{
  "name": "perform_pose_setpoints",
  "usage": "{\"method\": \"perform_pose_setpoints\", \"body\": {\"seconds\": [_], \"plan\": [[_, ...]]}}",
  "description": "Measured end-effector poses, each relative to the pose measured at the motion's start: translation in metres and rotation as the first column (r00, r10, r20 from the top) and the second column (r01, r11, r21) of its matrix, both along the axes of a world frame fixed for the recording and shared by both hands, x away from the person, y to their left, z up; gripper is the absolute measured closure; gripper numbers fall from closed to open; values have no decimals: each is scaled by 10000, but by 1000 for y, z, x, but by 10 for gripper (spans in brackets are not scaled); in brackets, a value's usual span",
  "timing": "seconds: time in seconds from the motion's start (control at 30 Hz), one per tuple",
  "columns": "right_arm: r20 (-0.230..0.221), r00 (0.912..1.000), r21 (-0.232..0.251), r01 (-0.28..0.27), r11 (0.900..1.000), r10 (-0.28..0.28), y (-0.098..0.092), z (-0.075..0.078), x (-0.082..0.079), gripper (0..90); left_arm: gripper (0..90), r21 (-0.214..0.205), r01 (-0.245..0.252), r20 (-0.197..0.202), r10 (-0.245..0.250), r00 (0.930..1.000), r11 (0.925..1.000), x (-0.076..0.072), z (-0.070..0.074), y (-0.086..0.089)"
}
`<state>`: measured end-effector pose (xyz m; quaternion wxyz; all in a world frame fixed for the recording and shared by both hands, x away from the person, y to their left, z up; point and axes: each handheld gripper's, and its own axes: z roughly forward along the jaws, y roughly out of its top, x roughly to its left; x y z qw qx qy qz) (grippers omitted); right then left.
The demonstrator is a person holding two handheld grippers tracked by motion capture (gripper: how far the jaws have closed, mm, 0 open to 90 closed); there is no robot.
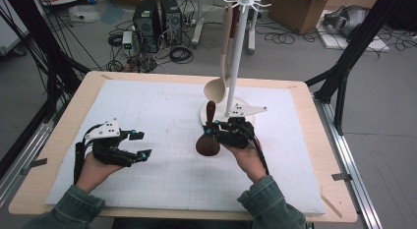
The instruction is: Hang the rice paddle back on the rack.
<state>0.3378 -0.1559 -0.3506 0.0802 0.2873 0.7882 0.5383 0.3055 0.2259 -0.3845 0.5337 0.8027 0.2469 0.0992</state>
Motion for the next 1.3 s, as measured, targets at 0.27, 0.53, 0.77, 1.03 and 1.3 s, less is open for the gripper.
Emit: {"method": "perform_pose_setpoints", "body": {"seconds": [0.27,0.53,0.77,1.03,1.3], "plan": [[111,9999,64,68,10000,-68,-13,17,4,758,193,196,-429,69,428,9991,9989,1,-5,3],[335,9992,328,223,9992,-234,-27,38,6,758,161,324,-741,141,737,9972,9967,3,-8,5],[364,9991,279,230,9993,-240,-33,51,8,759,138,402,-888,170,882,9960,9952,3,-10,6],[547,9984,218,103,9997,-115,-34,68,11,759,98,399,-1135,245,1126,9933,9927,2,-12,10],[744,9972,92,117,9999,-124,-37,89,12,760,64,435,-1188,201,1181,9928,9920,3,-16,14]]}}
